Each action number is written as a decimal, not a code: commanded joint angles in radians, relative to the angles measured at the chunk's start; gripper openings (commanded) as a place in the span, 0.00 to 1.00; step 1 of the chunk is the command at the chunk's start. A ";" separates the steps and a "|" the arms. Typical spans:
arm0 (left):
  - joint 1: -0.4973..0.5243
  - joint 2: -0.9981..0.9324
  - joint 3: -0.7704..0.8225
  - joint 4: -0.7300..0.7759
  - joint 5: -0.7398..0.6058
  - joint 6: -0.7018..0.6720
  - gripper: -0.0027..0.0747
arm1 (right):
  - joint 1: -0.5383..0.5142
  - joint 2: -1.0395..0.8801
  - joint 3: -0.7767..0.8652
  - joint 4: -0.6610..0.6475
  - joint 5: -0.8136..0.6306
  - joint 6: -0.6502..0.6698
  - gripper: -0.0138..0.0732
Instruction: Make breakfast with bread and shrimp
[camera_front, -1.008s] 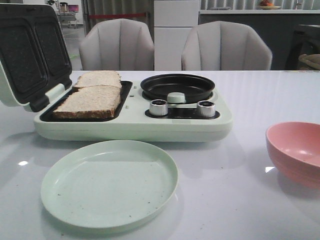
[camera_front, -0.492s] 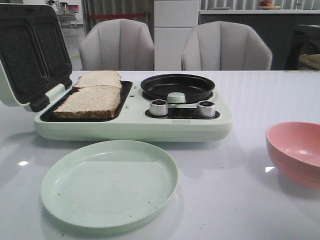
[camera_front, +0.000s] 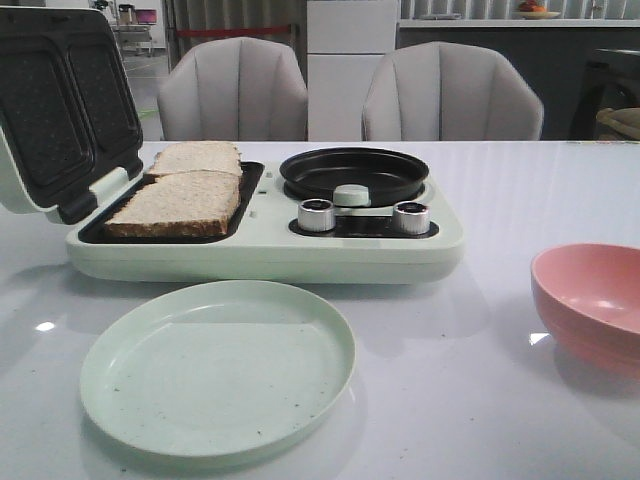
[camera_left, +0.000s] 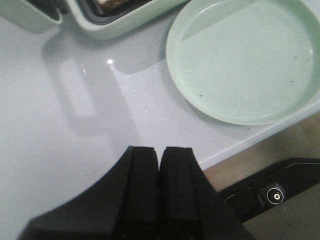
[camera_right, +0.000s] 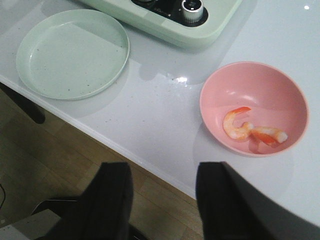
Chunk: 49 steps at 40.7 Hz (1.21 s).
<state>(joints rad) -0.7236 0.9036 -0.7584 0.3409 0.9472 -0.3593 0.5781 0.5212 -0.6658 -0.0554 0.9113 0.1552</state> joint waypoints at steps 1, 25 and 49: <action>0.079 0.032 -0.058 0.025 -0.018 -0.010 0.16 | -0.004 0.002 -0.025 -0.019 -0.057 0.003 0.64; 0.959 0.337 -0.252 -0.794 -0.158 0.553 0.16 | -0.004 0.002 -0.025 -0.019 -0.057 0.003 0.64; 1.066 0.712 -0.667 -1.069 -0.170 0.717 0.16 | -0.004 0.002 -0.025 -0.019 -0.057 0.003 0.64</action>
<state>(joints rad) 0.3417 1.6104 -1.3399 -0.6695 0.7864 0.3495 0.5781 0.5212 -0.6658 -0.0570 0.9113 0.1552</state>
